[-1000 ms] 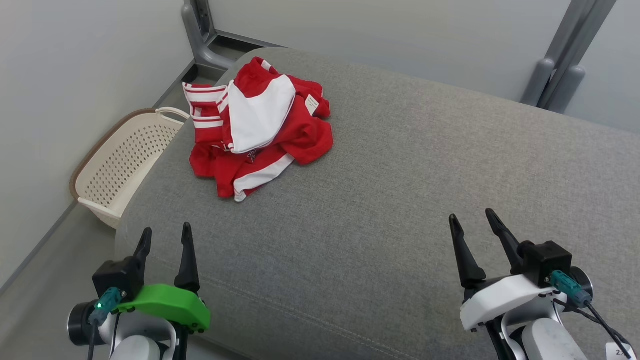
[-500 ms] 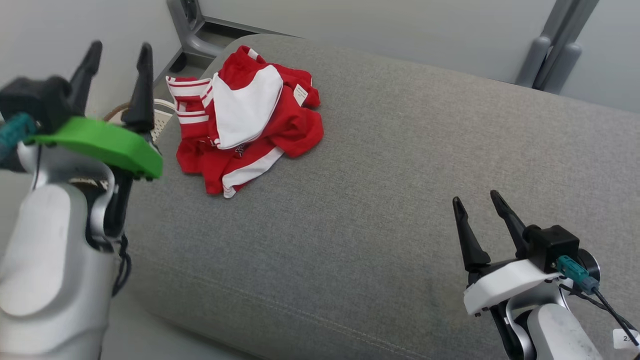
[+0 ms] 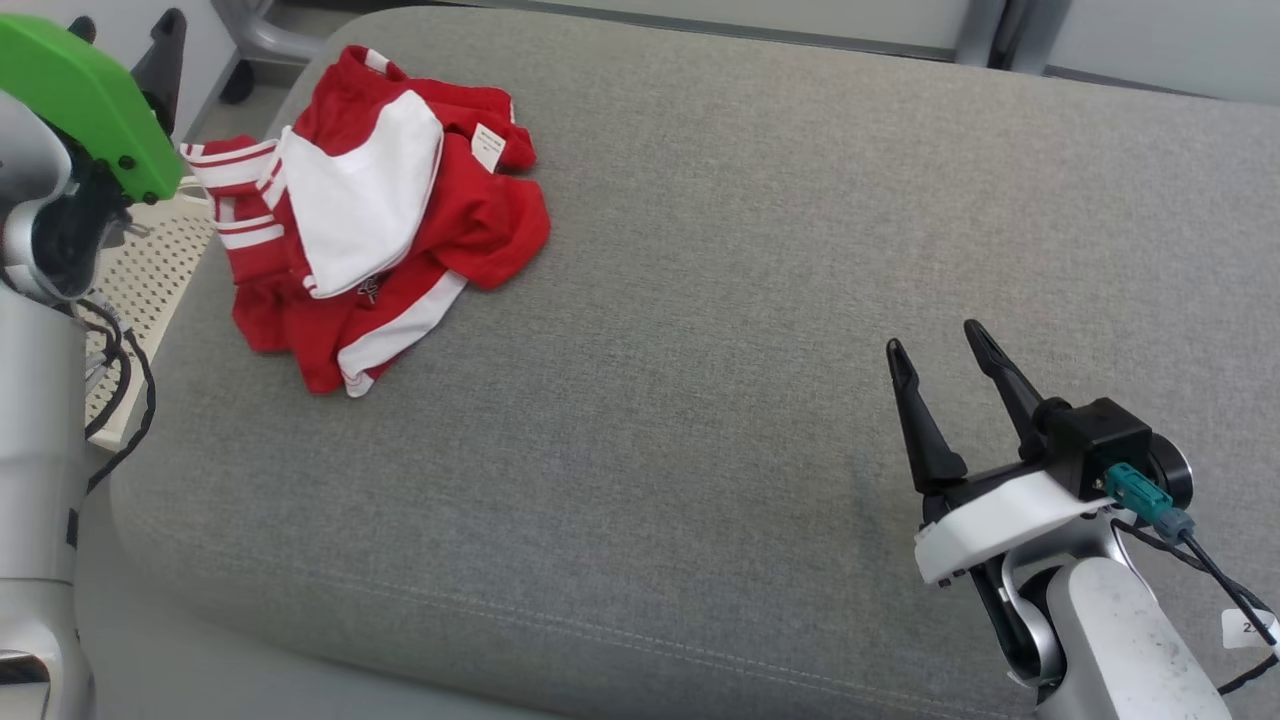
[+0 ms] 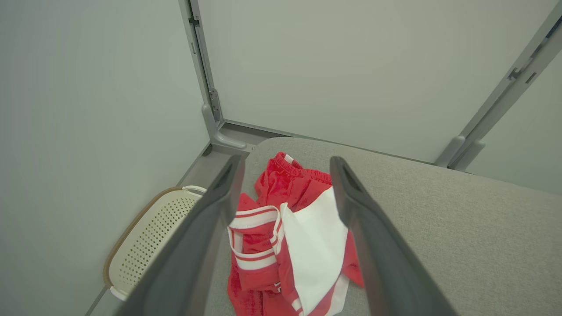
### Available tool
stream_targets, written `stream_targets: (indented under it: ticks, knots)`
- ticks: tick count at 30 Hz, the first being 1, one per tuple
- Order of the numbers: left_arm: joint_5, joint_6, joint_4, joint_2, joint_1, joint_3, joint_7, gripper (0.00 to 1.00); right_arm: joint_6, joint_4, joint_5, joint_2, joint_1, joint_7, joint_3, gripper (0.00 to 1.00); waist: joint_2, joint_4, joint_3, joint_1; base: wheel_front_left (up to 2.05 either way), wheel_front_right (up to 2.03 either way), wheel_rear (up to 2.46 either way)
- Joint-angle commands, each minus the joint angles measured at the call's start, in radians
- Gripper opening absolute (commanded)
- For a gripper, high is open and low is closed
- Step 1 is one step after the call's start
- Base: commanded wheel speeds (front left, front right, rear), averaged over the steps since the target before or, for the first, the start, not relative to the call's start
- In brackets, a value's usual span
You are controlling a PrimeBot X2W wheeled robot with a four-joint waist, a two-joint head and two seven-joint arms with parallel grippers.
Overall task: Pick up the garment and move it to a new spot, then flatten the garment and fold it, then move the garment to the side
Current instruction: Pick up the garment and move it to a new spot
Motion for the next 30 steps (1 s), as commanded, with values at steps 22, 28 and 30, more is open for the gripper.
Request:
stream_targets:
  ticks: [22, 28, 30]
  knots:
    - [-0.166, -0.024, 0.401, 0.066, -0.045, 0.028, 0.047, 0.90, 0.000, -0.047, -0.008, -0.037, -0.074, 0.022, -0.009, 1.00, 0.0000, -0.131, 0.205, 0.0000, 0.00, 0.00, 0.00]
    - [-0.181, -0.024, 0.389, 0.079, -0.064, -0.002, 0.003, 0.00, 0.000, -0.054, -0.007, -0.035, -0.071, 0.026, -0.024, 1.00, 0.0000, -0.132, 0.205, 0.0000, 0.00, 0.00, 0.00]
    - [-0.175, -0.024, 0.378, 0.089, -0.071, -0.017, -0.027, 0.00, 0.000, -0.053, -0.006, -0.032, -0.065, 0.025, -0.031, 1.00, 0.0000, -0.130, 0.199, 0.0000, 0.00, 0.00, 0.00]
